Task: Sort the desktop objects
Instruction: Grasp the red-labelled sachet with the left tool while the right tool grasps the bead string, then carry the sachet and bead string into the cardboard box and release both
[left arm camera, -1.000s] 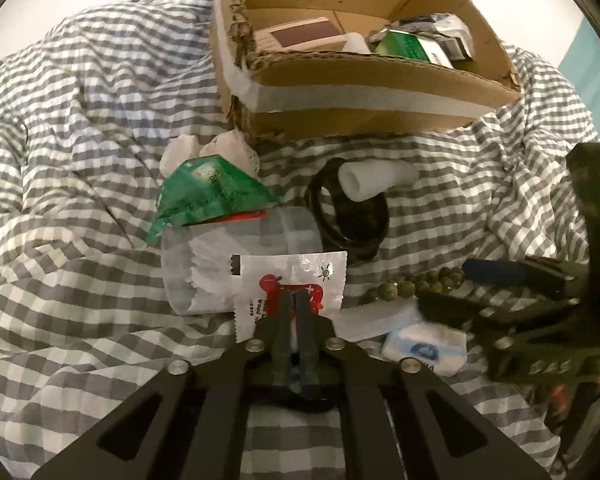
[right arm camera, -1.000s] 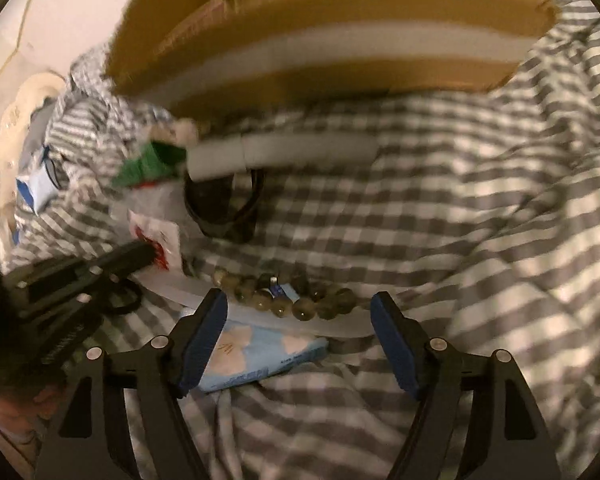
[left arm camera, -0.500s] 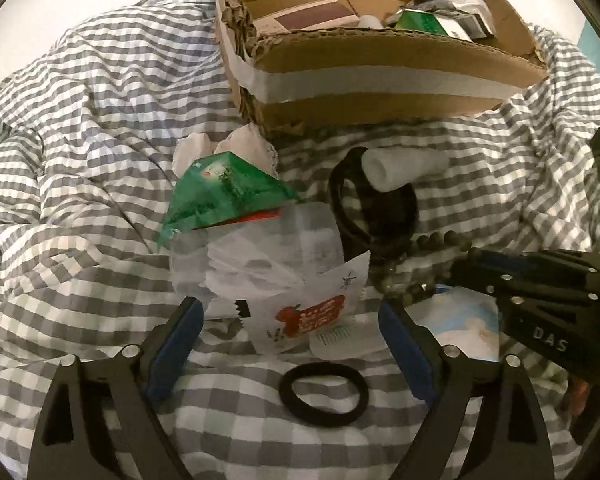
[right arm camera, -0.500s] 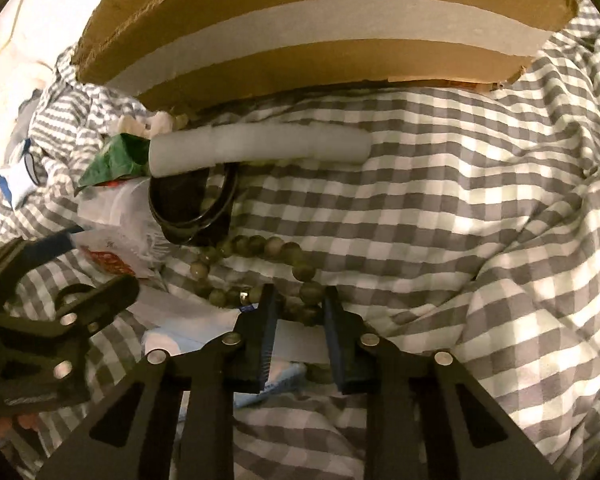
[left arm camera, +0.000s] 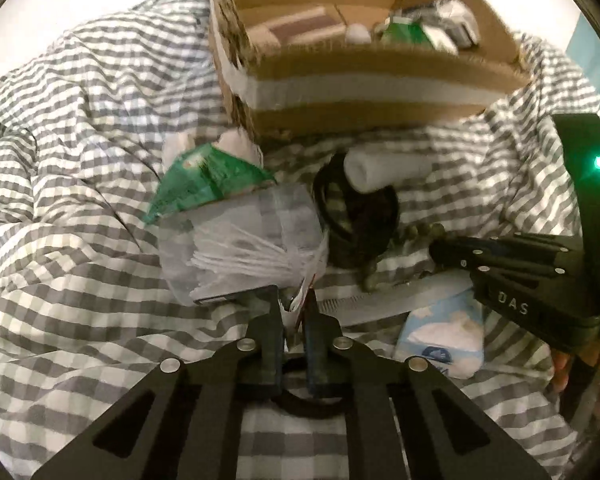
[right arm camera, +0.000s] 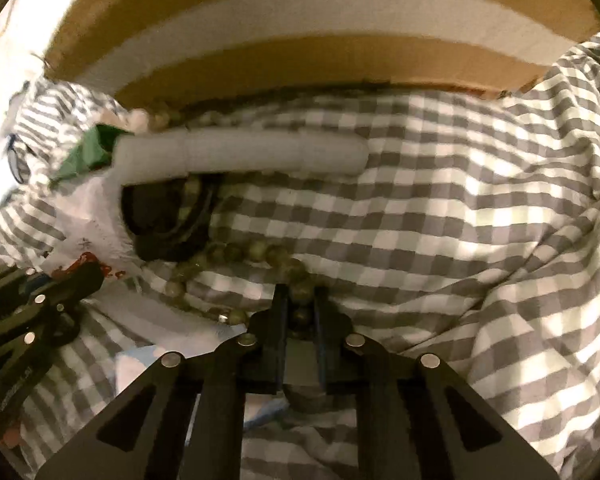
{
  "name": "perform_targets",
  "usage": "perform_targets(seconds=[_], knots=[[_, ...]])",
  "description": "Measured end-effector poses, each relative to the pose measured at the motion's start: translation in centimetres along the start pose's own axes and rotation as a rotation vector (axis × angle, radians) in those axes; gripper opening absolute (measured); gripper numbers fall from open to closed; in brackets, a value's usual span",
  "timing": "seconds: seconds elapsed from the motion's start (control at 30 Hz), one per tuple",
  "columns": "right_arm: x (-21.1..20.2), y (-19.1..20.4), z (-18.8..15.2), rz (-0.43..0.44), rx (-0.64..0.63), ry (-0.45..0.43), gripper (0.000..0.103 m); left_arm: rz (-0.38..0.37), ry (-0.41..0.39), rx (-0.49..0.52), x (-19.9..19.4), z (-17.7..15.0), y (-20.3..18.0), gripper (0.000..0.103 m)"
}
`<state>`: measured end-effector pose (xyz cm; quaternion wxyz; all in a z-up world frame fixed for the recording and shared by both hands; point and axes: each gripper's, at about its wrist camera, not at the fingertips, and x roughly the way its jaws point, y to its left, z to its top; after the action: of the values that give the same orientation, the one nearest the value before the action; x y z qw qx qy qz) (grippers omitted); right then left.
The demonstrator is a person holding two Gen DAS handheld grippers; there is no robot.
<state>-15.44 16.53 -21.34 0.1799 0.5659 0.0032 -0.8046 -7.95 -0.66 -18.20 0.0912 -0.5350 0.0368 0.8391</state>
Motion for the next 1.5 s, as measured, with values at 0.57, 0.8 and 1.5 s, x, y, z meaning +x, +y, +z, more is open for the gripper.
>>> perform_targets(seconds=[0.57,0.8,1.5], knots=[[-17.1,0.1,2.1,0.026,-0.030,-0.328,0.011,-0.077,-0.191,-0.005,-8.9,4.3,0.1,0.006],[-22.2,2.3,6.8,0.022,-0.176,-0.349,0.011,-0.129,-0.273,0.034,-12.3,10.9,-0.4,0.006],[-11.7,1.8,21.4,0.016,-0.189,-0.242,0.027,0.001,-0.182,0.065,-0.8,24.3,1.7,0.055]])
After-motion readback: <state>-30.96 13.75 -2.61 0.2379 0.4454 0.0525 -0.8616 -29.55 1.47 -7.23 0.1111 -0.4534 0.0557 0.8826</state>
